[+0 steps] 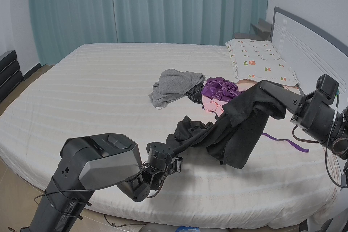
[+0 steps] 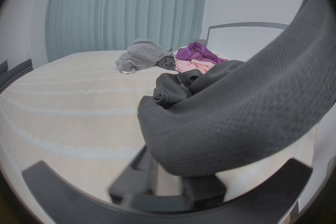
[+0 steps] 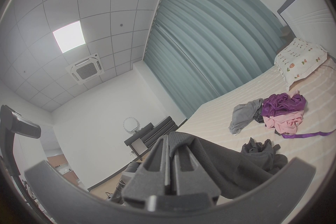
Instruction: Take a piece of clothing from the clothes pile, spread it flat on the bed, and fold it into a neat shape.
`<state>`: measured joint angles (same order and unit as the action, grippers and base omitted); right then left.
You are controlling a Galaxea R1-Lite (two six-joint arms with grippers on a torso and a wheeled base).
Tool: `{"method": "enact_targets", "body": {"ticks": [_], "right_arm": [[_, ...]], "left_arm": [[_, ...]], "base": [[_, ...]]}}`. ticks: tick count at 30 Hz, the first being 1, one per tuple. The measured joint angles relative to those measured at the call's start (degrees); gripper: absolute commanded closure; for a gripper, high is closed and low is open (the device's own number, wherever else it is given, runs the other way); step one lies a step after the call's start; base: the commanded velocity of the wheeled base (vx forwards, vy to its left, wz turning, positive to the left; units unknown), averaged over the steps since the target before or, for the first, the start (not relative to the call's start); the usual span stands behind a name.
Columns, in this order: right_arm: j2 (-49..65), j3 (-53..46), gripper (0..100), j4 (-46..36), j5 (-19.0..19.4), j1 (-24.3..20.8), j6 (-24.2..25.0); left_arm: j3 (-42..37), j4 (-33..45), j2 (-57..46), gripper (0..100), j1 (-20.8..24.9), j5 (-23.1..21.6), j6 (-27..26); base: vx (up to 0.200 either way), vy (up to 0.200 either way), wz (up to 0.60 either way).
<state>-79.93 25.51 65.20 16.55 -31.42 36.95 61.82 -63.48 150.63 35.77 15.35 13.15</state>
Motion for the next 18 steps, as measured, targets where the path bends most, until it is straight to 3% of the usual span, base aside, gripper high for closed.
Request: {"method": "enact_targets", "body": {"ticks": [11, 18], "right_arm": [[-3.17, 1.33, 100, -0.02, 0.27, 4.94, 0.09], [-10.5, 11.58, 100, 1.01, -2.74, 9.46, 0.52]], "left_arm": [[-7.83, -2.68, -7.92, 100, -3.33, 3.47, 3.13], [-11.47, -1.3, -20.11, 100, -6.56, 3.86, 6.17]], "base": [[0.0, 0.0, 0.0], [0.0, 0.0, 0.0]]}}
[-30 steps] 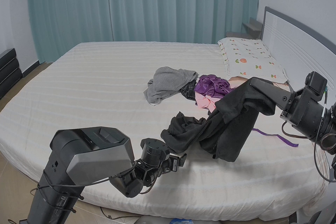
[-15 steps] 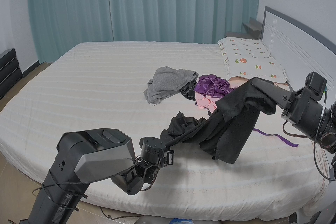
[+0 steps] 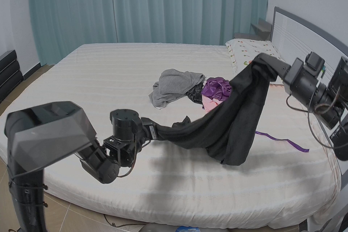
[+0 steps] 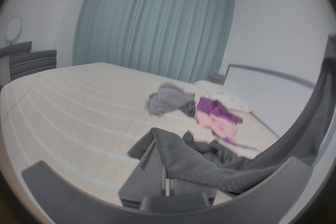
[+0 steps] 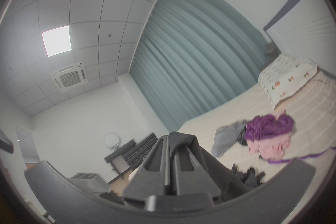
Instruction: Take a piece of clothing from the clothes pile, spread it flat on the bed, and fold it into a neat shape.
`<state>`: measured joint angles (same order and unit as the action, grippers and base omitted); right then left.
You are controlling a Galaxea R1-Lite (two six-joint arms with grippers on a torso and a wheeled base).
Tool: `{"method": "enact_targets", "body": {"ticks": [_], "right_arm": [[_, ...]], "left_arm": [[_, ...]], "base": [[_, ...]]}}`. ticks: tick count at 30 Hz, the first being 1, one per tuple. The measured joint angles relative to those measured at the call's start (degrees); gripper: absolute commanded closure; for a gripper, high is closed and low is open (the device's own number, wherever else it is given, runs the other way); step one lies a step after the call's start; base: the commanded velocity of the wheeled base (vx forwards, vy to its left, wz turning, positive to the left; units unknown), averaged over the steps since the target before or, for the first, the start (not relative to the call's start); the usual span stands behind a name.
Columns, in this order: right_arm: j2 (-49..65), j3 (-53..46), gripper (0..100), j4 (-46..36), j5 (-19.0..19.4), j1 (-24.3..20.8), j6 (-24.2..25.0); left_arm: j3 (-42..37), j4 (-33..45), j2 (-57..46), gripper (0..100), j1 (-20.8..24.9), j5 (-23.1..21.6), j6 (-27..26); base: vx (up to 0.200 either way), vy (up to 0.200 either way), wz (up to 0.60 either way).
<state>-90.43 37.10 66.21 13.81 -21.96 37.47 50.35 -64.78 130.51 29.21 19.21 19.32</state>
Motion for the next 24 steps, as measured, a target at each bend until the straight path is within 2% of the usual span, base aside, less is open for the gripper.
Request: {"method": "enact_targets", "body": {"ticks": [6, 12, 16, 24], "right_arm": [[-4.91, 12.74, 100, 0.72, -3.96, 2.89, -0.06], [-7.34, 18.66, 100, 1.07, -5.01, 4.24, 0.67], [-8.63, 15.76, 100, 1.67, -5.08, 4.32, 3.12], [-14.8, 2.04, 100, 4.99, -5.72, 2.67, 13.15]], "left_arm": [[2.0, 6.95, -12.37, 100, -1.24, 0.07, 7.01], [4.41, 11.58, -21.31, 100, -2.19, -0.11, 12.78], [2.9, 12.13, -23.63, 100, -2.95, -1.45, 16.59], [-6.61, 12.89, -23.82, 100, -3.66, -5.12, 27.26]], "base": [[0.0, 0.0, 0.0], [0.0, 0.0, 0.0], [0.0, 0.0, 0.0], [0.0, 0.0, 0.0]]}}
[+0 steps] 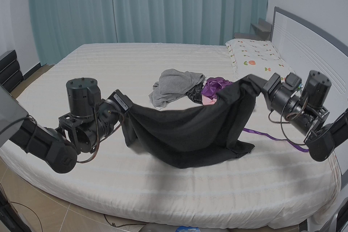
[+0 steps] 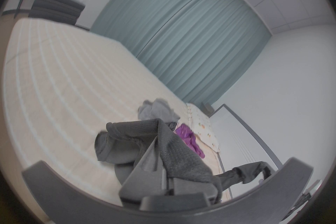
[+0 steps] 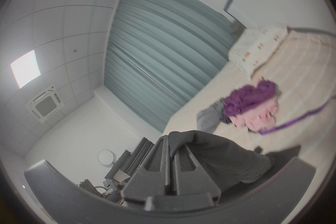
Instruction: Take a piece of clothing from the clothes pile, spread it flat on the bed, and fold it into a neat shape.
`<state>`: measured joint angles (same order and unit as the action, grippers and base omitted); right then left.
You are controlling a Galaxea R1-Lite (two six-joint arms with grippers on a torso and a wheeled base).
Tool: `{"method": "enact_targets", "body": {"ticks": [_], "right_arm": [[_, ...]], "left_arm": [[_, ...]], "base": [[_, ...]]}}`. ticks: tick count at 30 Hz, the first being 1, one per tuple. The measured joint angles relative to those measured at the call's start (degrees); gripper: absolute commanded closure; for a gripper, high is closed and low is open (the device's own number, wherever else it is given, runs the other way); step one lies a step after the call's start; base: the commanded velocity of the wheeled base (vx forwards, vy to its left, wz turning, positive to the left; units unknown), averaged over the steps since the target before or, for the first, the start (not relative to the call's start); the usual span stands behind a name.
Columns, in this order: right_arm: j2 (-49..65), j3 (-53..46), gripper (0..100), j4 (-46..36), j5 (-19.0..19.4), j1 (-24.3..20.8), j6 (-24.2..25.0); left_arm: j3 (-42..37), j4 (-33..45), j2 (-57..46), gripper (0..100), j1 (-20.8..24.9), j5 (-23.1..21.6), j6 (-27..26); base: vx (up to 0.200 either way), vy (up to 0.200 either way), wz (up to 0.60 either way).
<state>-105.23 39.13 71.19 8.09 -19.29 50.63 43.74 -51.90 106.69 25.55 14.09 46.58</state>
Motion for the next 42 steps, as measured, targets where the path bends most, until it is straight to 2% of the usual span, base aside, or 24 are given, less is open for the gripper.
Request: {"method": "enact_targets", "body": {"ticks": [3, 11, 19, 31, 38, 42], "right_arm": [[-2.71, -2.04, 100, 0.68, -0.3, -1.13, 1.49], [-7.28, -4.02, 100, 1.3, -2.73, -2.29, 2.17], [-8.45, -5.81, 100, 1.41, -3.34, -2.84, 2.22], [-8.66, -6.14, 100, 1.43, -3.64, -3.23, 2.06], [-8.91, -6.45, 100, 1.48, -3.89, -4.41, 2.17], [-8.97, -6.42, 100, 1.48, -5.25, -4.56, 2.19]], "left_arm": [[-3.39, 0.13, 0.78, 100, 0.1, -2.11, 2.85], [-9.51, -0.55, 2.77, 100, 1.16, -4.28, 3.75], [-13.98, -7.03, 4.66, 100, 1.6, -4.68, 5.47], [-16.2, -9.87, 5.49, 100, 1.65, -4.74, 5.36], [-16.79, -10.62, 5.88, 100, 1.51, -4.79, 5.5], [-17.14, -10.59, 5.88, 100, 1.51, -4.88, 5.5]], "base": [[0.0, 0.0, 0.0], [0.0, 0.0, 0.0], [0.0, 0.0, 0.0], [0.0, 0.0, 0.0], [-0.2, 0.0, 0.0], [-0.1, 0.0, 0.0]]}}
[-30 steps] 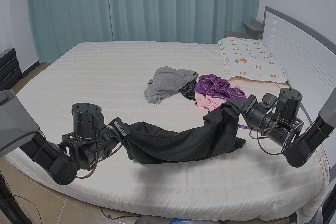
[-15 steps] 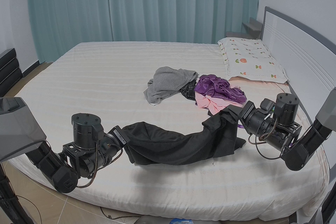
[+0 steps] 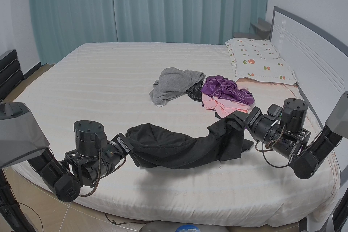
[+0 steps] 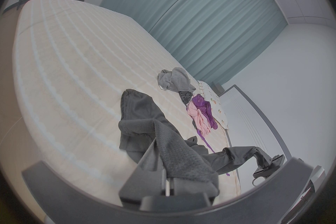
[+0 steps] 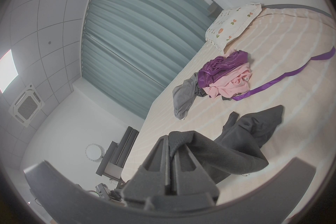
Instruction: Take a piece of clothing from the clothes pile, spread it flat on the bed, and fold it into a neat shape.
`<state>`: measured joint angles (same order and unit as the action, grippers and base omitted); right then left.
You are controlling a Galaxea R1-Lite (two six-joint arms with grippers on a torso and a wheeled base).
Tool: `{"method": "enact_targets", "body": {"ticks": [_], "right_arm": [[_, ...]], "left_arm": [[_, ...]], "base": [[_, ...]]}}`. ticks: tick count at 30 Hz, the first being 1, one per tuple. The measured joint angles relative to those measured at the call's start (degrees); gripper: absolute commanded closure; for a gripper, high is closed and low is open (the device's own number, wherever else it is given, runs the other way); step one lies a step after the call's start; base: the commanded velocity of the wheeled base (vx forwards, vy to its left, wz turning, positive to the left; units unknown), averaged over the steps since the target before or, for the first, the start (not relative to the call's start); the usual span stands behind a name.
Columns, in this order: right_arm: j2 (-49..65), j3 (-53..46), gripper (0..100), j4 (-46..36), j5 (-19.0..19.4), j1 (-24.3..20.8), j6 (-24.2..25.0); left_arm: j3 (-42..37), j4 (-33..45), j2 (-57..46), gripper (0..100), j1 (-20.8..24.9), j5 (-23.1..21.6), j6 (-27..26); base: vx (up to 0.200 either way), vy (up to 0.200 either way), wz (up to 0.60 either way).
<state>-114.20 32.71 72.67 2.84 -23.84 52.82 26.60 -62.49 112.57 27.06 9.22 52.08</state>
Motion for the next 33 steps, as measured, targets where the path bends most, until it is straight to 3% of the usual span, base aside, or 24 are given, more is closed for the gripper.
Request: {"method": "enact_targets", "body": {"ticks": [13, 33], "right_arm": [[0.52, -0.57, 100, 2.07, -1.43, 0.3, -0.16], [1.11, -0.66, 100, 2.13, -1.48, 0.41, -0.2]], "left_arm": [[-0.17, -0.05, 0.09, 100, -0.13, 0.11, 0.2], [-0.11, -0.07, 0.09, 100, -1.22, -1.58, 1.07]], "base": [[0.0, 0.0, 0.0], [0.0, 0.2, 0.0]]}}
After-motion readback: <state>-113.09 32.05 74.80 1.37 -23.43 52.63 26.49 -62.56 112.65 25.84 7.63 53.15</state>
